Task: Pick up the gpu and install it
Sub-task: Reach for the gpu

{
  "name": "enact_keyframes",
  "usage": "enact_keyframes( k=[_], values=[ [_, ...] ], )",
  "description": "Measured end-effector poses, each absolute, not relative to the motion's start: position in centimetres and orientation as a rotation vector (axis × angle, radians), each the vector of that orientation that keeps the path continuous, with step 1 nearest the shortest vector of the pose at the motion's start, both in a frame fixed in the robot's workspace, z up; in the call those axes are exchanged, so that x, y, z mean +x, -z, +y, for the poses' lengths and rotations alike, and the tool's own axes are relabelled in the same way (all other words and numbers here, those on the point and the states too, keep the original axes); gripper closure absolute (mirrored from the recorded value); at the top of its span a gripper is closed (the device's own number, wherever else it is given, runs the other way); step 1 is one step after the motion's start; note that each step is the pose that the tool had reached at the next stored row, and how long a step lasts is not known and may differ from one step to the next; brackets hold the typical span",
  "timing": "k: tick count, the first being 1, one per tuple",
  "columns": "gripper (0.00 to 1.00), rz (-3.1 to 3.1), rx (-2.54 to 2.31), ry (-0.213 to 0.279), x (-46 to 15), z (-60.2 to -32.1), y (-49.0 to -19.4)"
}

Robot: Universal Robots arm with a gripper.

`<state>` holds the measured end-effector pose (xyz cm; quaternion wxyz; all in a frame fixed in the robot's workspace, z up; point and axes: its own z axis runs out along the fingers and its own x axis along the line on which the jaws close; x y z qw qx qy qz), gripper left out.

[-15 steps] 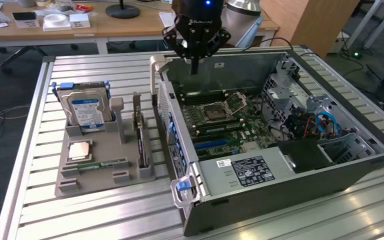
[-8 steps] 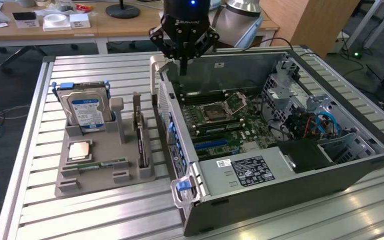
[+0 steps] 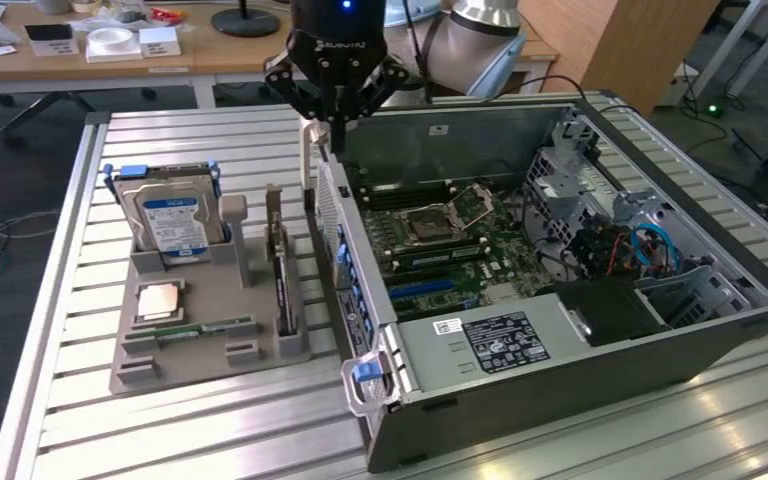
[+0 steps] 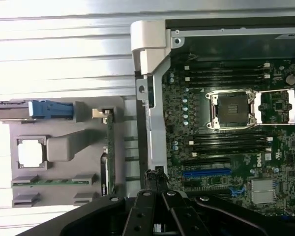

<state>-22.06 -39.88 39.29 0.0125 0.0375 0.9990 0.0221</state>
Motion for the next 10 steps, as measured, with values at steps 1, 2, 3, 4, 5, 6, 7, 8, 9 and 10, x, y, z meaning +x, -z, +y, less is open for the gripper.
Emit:
enact_keyframes(
  k=[1, 2, 3, 4, 5, 6, 7, 8, 9, 10],
  values=[
    [0.89, 3.114, 0.117, -0.069, -22.4, -39.9, -39.3],
    [0.89, 3.114, 0.116, -0.069, -22.8, -39.9, -39.3],
    [0.89, 3.114, 0.117, -0.069, -23.1, -39.9, -39.3],
    [0.89, 3.114, 0.117, -0.069, -23.4, -39.9, -39.3],
    [0.89, 3.114, 0.117, -0.069, -23.7, -39.9, -39.3],
    [0.89, 3.114, 0.117, -0.069, -24.0, -39.9, -39.3],
    [0.89, 3.114, 0.117, -0.069, -24.3, -39.9, -39.3],
    [0.89, 3.114, 0.117, -0.069, -24.6, -39.9, -39.3],
    [0.89, 3.114, 0.116, -0.069, -24.9, -39.9, -39.3],
    [0.89, 3.114, 0.116, -0.069, -25.3, -39.9, -39.3]
  ],
)
